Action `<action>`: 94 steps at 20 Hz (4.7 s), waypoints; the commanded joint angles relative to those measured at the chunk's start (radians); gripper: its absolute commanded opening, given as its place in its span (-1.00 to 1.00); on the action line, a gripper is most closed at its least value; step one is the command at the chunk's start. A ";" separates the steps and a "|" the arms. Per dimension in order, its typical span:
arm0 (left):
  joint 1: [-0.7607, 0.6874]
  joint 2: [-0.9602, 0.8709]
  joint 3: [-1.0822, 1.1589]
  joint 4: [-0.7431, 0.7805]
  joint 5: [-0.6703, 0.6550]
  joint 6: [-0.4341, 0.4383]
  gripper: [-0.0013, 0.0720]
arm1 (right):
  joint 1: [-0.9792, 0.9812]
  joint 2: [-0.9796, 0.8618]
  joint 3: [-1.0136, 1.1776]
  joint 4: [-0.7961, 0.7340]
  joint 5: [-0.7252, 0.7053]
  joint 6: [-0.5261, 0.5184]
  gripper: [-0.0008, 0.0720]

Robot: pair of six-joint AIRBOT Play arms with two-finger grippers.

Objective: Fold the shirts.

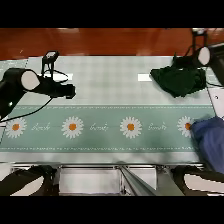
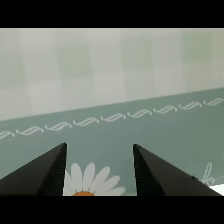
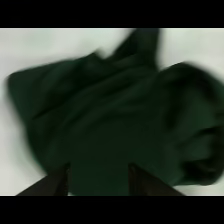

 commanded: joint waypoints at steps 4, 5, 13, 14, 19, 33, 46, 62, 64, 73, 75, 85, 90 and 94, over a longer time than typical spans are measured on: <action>0.008 0.275 -0.228 -0.066 0.030 -0.059 0.42 | -0.310 -0.165 0.039 0.343 -0.043 -0.195 0.15; 0.011 0.290 -0.248 -0.066 0.033 -0.077 0.43 | -0.312 -0.209 0.041 0.376 -0.044 -0.231 0.15; 0.012 0.290 -0.263 -0.066 0.093 -0.089 0.43 | -0.258 -0.457 0.177 0.430 0.051 -0.255 -0.50; 0.012 0.290 -0.263 -0.063 0.108 -0.089 0.43 | -0.258 -0.457 0.189 0.462 0.058 -0.259 -0.89; 0.161 0.300 -0.254 0.049 0.121 -0.125 0.42 | -0.242 -0.371 0.393 0.518 0.202 -0.312 -0.90; 0.282 0.471 -0.254 0.000 0.035 -0.104 0.42 | 0.058 0.355 0.531 0.391 0.302 -0.329 -0.90; 0.280 0.542 -0.257 -0.229 -0.011 -0.035 0.42 | 0.779 0.323 0.056 0.319 0.269 0.005 -0.90; 0.445 0.507 -0.274 -0.214 -0.114 0.097 0.42 | 0.403 0.181 0.007 0.468 0.429 -0.100 0.14; 0.549 0.500 -0.306 -0.289 -0.204 0.097 0.42 | 0.244 0.323 -0.095 0.371 0.444 -0.085 0.14; 0.469 0.214 -0.679 -0.711 -0.183 0.418 0.42 | -0.113 0.618 -0.823 0.820 0.213 -0.233 0.14; 0.443 0.148 -0.680 -0.727 -0.106 0.433 0.42 | -0.098 0.618 -0.843 0.835 0.209 -0.239 0.14; 0.232 -0.115 -0.565 -0.960 -0.084 0.690 -0.90 | 0.101 0.419 -0.842 0.995 0.071 -0.258 0.14; 0.232 -0.116 -0.494 -0.959 -0.115 0.698 -0.90 | 0.134 0.196 -0.842 1.334 -0.011 -0.458 0.14; 0.231 -0.116 -0.494 -0.959 -0.116 0.690 -0.90 | 0.134 0.076 -0.822 1.537 -0.036 -0.601 0.14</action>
